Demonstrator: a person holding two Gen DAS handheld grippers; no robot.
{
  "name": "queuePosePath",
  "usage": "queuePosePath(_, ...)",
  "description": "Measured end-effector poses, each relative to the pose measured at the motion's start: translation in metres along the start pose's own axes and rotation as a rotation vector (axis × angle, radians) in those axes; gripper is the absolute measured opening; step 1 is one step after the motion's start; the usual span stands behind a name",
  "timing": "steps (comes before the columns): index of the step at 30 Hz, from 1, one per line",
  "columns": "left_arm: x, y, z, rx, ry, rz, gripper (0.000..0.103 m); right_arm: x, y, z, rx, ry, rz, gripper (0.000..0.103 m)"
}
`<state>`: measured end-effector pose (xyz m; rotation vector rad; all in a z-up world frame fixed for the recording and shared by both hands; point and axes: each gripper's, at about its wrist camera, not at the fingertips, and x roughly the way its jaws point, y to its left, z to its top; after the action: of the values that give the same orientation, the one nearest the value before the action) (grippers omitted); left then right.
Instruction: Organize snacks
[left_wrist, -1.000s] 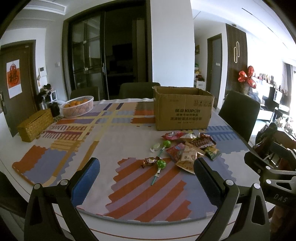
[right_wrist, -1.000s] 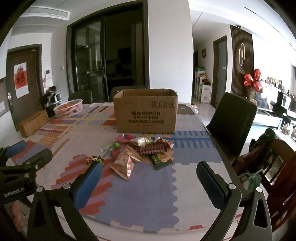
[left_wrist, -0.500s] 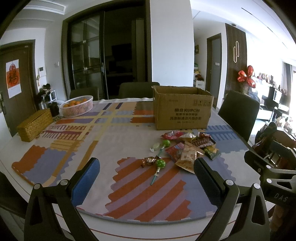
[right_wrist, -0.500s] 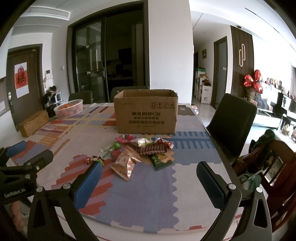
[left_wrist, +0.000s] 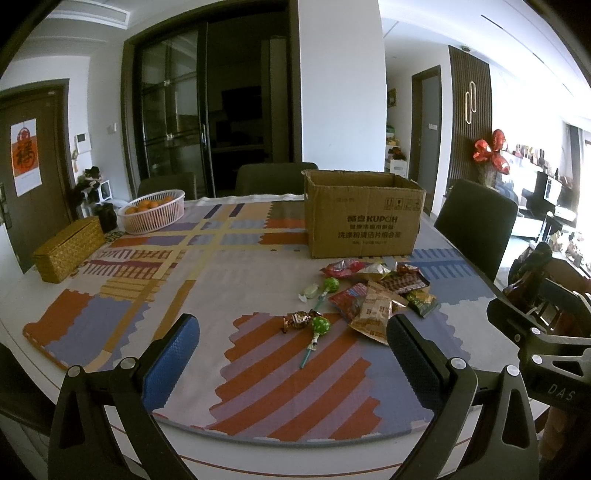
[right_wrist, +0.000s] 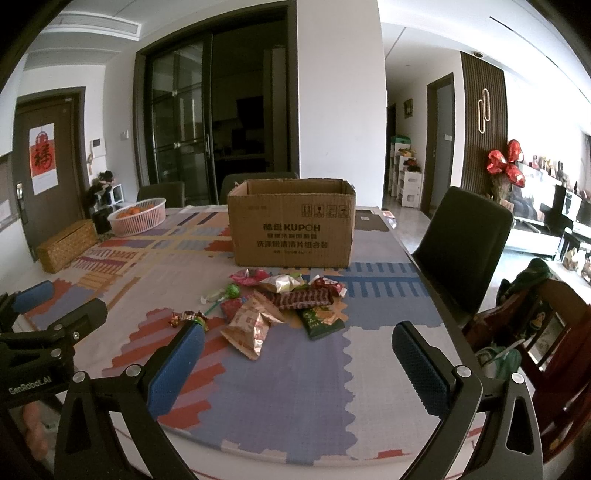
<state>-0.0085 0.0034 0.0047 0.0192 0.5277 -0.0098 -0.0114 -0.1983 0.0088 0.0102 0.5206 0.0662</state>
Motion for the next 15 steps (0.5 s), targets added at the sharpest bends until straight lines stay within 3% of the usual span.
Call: queuePosePath(15, 0.0074, -0.0053, -0.0010, 0.009, 0.016, -0.004, 0.103, 0.0092, -0.0007, -0.0032, -0.005, 0.021, 0.007, 0.102)
